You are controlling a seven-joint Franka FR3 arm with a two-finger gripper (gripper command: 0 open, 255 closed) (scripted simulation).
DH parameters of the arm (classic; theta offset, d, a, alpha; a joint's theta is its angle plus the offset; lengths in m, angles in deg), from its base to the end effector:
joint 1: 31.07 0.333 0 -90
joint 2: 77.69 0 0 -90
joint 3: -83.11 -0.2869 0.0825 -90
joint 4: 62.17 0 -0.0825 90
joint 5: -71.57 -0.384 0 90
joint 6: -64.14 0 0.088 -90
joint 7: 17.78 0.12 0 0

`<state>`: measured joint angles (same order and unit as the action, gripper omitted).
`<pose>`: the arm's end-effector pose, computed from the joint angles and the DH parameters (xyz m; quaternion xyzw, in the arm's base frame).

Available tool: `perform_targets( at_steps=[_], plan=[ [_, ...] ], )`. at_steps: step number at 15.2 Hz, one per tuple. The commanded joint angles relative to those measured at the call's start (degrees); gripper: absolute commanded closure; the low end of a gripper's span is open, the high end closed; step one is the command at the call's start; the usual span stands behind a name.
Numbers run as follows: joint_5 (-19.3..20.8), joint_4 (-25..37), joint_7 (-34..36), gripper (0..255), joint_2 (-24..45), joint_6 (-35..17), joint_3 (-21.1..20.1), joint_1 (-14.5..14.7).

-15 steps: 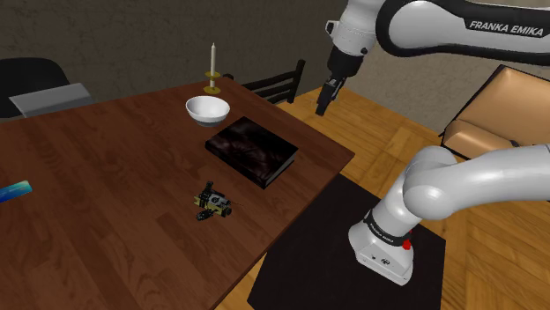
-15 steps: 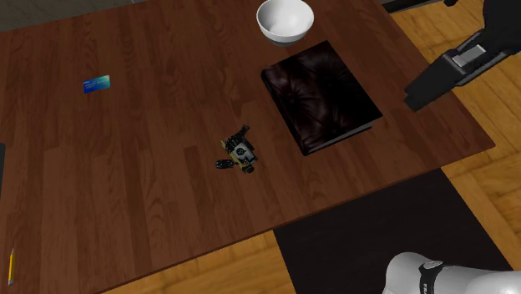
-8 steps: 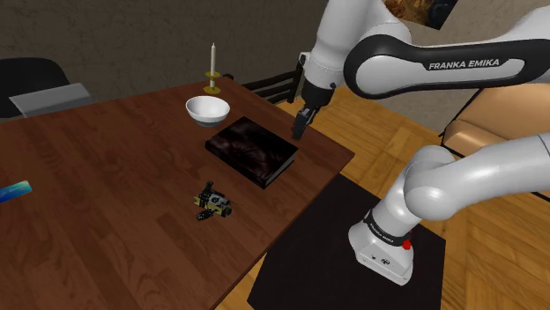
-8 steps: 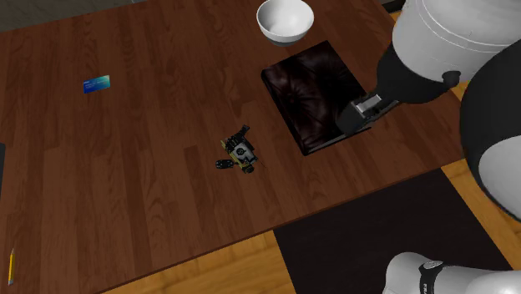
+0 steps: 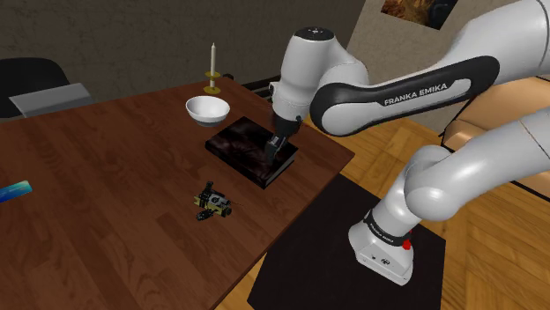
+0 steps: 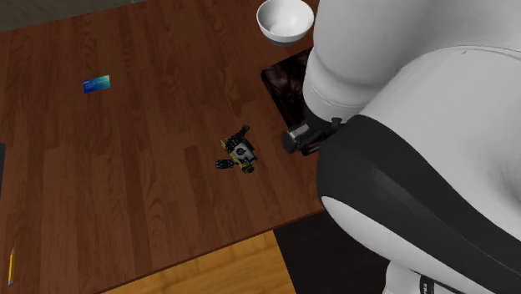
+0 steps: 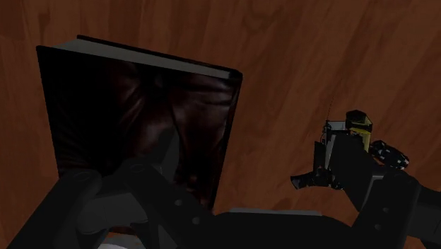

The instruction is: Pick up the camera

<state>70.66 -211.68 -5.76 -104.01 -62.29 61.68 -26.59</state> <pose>0.3718 0.1699 0.3589 0.9921 0.0994 0.0370 0.0667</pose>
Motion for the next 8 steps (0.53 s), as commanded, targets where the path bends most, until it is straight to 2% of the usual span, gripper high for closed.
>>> perform_targets(
  at_steps=[1,5,8],
  plan=[
    [0.58,-0.01,2.53,0,4.11,-4.17,-2.17,-0.10],
    [4.08,1.74,8.40,0,12.99,-10.92,-6.36,-1.19],
    [9.29,3.97,14.33,0,20.37,-15.18,-9.15,-2.23]
  ],
)
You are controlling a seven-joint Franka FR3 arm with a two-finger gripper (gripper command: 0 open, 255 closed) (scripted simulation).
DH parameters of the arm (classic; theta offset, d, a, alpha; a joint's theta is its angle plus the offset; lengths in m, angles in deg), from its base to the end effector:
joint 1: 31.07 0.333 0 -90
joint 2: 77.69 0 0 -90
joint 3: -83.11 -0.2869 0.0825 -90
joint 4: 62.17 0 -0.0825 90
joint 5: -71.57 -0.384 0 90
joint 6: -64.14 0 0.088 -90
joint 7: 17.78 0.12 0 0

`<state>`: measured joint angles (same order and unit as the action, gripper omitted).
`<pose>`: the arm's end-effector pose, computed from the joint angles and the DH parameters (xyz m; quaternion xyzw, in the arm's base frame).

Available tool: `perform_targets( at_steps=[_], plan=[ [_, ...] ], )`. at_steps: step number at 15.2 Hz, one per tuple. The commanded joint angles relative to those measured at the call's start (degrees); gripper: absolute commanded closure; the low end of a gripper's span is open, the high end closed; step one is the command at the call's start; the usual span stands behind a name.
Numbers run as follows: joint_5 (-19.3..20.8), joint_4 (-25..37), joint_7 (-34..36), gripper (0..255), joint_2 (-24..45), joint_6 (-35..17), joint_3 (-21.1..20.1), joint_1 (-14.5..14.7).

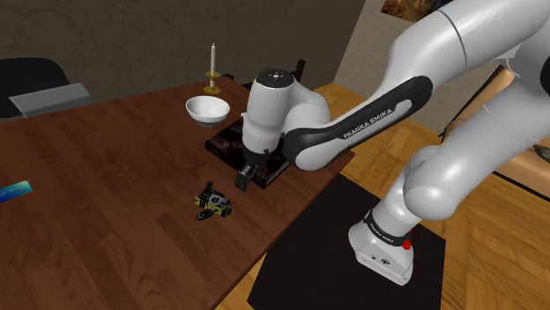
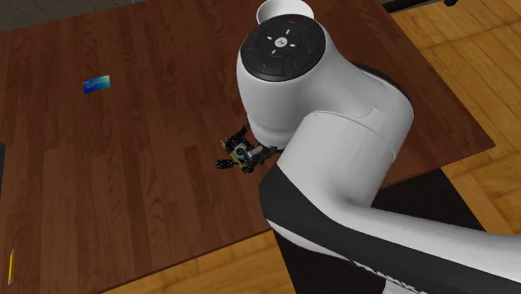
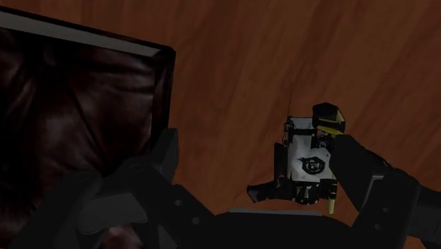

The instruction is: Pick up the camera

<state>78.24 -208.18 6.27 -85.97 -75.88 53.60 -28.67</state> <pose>0.3870 0.2325 0.2756 0.9911 0.1105 0.0423 0.0605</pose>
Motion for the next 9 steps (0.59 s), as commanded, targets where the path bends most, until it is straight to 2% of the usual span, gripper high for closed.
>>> perform_targets(
  at_steps=[1,4,6,9],
  plan=[
    [4.02,1.42,4.62,0,4.93,-2.78,-1.76,-0.38],
    [12.19,4.83,12.28,0,12.99,-5.45,-2.65,-0.11],
    [17.72,7.58,17.29,0,18.31,-6.55,-1.80,1.47],
    [20.05,7.82,19.14,0,20.18,-7.69,-0.71,2.29]
  ],
)
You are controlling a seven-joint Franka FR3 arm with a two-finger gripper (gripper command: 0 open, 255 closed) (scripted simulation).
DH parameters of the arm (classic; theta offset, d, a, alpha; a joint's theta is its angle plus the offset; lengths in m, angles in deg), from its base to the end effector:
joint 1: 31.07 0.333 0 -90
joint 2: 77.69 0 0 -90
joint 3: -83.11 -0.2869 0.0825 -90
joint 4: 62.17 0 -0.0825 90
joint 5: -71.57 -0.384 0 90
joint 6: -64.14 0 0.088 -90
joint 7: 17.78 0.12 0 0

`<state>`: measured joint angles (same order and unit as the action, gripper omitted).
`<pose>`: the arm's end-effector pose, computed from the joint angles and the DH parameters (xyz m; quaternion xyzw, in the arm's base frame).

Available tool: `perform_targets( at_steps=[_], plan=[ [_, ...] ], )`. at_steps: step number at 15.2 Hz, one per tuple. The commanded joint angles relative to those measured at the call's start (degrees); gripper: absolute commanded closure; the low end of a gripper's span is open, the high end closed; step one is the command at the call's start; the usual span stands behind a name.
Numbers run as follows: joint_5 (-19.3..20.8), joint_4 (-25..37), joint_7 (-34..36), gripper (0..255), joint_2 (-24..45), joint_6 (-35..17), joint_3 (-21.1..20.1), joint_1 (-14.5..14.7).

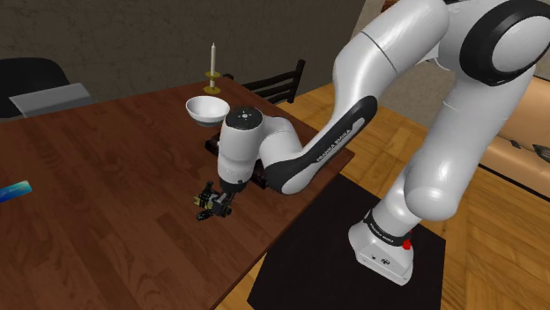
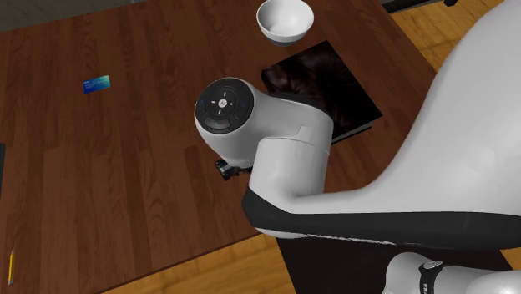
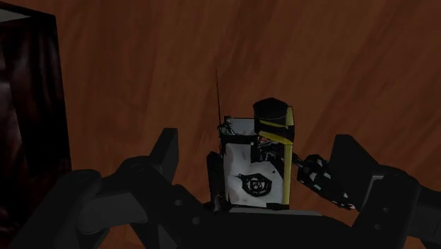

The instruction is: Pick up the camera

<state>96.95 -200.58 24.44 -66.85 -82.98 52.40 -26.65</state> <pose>0.3924 0.2915 0.2015 0.9902 0.1203 0.0470 0.0536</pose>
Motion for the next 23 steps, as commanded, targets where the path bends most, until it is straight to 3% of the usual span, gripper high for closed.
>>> perform_targets(
  at_steps=[1,5,7,8,17,23],
  plan=[
    [2.41,0.30,1.81,0,1.89,-1.11,0.94,0.56],
    [7.28,0.86,5.61,0,5.66,-3.39,3.27,2.13],
    [7.25,0.86,5.60,0,5.65,-3.40,3.32,2.18],
    [7.30,0.86,5.68,255,5.69,-3.41,3.33,2.23],
    [7.25,0.86,5.60,255,5.65,-3.39,3.32,2.18],
    [0.92,0.20,0.64,255,0.73,-0.36,0.22,0.08]
  ],
)
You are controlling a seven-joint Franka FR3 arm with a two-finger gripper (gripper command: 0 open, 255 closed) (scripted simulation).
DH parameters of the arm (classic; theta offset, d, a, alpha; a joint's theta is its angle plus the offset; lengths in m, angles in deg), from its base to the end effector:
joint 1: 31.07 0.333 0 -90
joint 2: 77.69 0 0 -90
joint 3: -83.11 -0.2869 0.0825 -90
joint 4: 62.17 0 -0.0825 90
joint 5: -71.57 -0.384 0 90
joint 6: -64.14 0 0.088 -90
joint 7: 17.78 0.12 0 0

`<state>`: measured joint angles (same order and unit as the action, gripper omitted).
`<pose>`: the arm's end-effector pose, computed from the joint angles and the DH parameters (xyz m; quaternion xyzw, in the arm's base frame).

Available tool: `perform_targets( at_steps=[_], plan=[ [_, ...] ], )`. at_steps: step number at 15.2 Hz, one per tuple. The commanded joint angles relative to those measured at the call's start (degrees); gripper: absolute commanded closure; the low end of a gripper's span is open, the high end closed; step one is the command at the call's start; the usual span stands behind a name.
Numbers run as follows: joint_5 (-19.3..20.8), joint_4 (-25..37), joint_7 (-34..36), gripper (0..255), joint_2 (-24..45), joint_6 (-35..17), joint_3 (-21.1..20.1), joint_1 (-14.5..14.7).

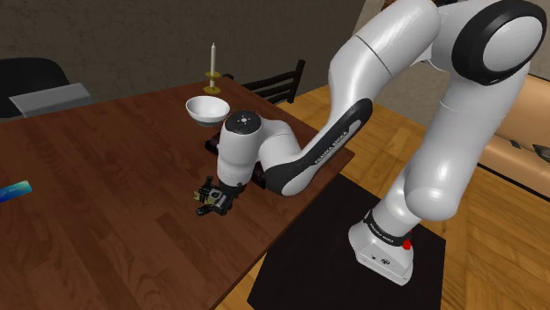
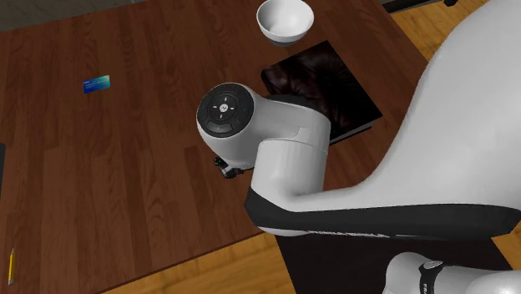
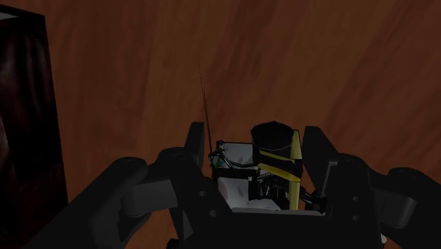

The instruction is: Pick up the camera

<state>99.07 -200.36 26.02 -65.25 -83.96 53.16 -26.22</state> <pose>0.3923 0.2915 0.1919 0.9901 0.1206 0.0475 0.0535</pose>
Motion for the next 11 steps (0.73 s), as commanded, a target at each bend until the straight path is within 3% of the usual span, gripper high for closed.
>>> perform_targets(
  at_steps=[1,9,11],
  plan=[
    [-2.27,-0.07,-1.77,255,-1.69,1.16,-0.97,-0.62],
    [-10.37,0.13,-8.11,255,-8.08,5.86,-3.37,-2.00],
    [-10.52,0.14,-8.23,255,-8.20,5.96,-3.37,-1.99]
  ],
)
